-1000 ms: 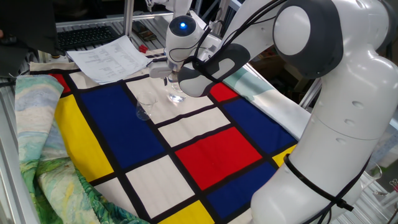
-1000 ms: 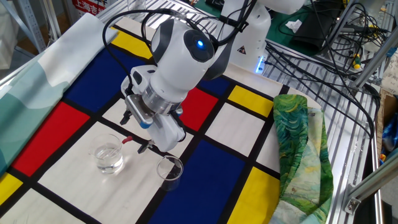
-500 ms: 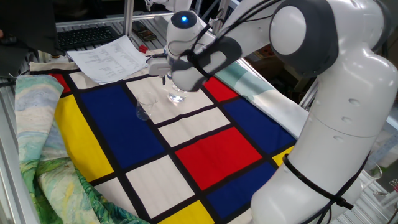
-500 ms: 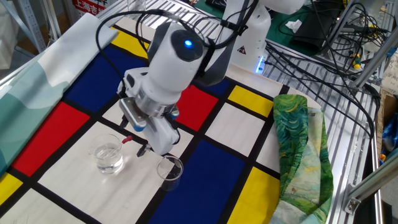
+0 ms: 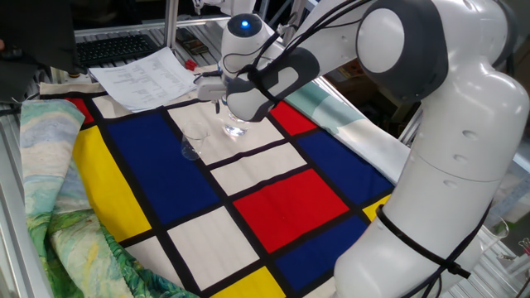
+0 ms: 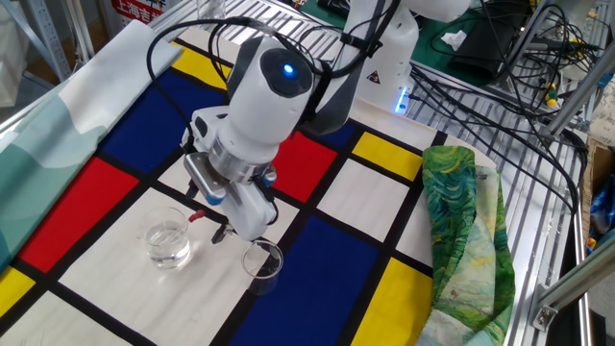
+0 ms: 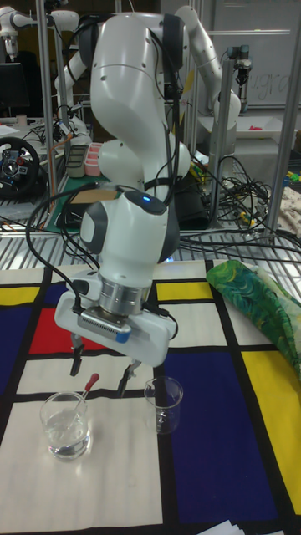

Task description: Transfer liquid using a dropper

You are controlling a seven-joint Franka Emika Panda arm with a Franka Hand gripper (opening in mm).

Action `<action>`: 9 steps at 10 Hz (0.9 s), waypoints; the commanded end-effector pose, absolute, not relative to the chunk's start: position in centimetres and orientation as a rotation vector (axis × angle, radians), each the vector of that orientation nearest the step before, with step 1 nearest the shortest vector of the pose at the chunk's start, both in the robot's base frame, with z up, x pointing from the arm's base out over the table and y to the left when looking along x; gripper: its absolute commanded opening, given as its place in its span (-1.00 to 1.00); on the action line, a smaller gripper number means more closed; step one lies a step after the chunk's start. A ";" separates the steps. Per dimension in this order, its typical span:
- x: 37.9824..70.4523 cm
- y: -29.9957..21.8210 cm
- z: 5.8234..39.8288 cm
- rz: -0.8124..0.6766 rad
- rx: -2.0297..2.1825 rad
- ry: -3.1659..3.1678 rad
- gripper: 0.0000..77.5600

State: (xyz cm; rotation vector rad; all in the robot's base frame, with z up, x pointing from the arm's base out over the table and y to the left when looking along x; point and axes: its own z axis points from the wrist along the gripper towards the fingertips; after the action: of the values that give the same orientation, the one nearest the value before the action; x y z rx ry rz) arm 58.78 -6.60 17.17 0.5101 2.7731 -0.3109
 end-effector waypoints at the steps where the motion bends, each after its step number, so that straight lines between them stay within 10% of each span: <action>1: 59.5 -6.8 16.8 -0.324 0.468 2.745 0.99; 9: 59.8 -7.2 16.3 -0.347 0.454 2.736 0.99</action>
State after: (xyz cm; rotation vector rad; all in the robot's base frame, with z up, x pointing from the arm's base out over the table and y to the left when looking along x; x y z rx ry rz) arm 59.69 -7.10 16.15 0.4598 2.7393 -0.3433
